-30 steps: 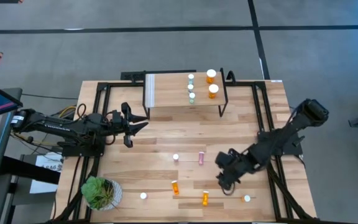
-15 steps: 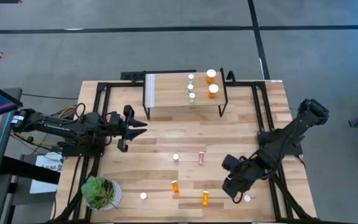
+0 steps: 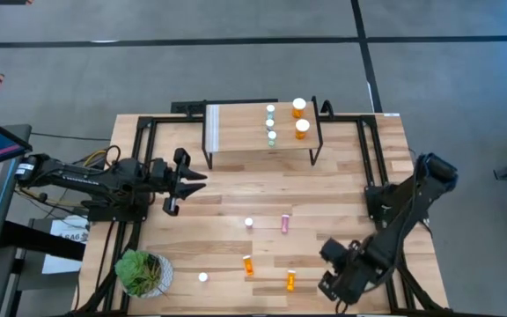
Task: Pick and place medicine bottles onto shelf by color
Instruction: Put the bottom right small orange pill bottle on the shelf
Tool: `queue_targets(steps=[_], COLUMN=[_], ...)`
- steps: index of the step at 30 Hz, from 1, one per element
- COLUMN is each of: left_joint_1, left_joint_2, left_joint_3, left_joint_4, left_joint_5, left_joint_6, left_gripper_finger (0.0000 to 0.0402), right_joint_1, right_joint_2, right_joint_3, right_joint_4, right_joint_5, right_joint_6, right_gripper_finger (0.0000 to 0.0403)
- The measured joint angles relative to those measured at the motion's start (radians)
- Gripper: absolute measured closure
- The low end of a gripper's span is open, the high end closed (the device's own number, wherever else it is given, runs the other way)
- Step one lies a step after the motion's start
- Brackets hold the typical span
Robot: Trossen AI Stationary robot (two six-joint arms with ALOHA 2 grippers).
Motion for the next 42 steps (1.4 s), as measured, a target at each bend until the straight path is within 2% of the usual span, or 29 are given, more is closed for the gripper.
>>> queue_targets(steps=[3, 7, 9, 15, 19, 27, 35, 42], left_joint_1=[0.0, 0.0, 0.0, 0.0, 0.0, -0.042, -0.055, -0.055], left_joint_2=[0.0, 0.0, 0.001, 0.0, 0.0, 0.0, 0.0, 0.0], left_joint_3=[0.0, 0.0, 0.0, 0.0, 0.0, 0.0, 0.0, 0.0], left_joint_4=[-0.014, -0.045, -0.047, -0.049, -0.051, -0.014, -0.015, -0.032], left_joint_5=[0.001, 0.008, 0.008, 0.0, 0.0, 0.027, 0.026, 0.023], left_joint_6=[-0.021, -0.043, -0.046, -0.052, -0.075, -0.046, -0.035, -0.043], left_gripper_finger=[0.0313, 0.0313, 0.0313, 0.0313, 0.0313, 0.0313, 0.0313, 0.0313], right_joint_1=[0.033, 0.081, 0.109, 0.198, 0.235, 0.257, 0.24, 0.241], right_joint_2=[0.043, 0.058, 0.052, 0.042, 0.043, 0.043, 0.043, 0.043], right_joint_3=[0.013, 0.012, 0.012, 0.004, -0.031, -0.081, -0.18, -0.186], right_joint_4=[-0.018, -0.111, -0.145, -0.18, -0.12, -0.089, 0.044, 0.047], right_joint_5=[-0.054, -0.14, -0.118, 0.036, 0.049, 0.077, 0.078, 0.077], right_joint_6=[0.034, 0.161, 0.206, 0.316, 0.384, 0.383, 0.335, 0.318], right_gripper_finger=[0.0133, 0.0133, 0.0133, 0.0133, 0.0133, 0.0133, 0.0133, 0.0137])
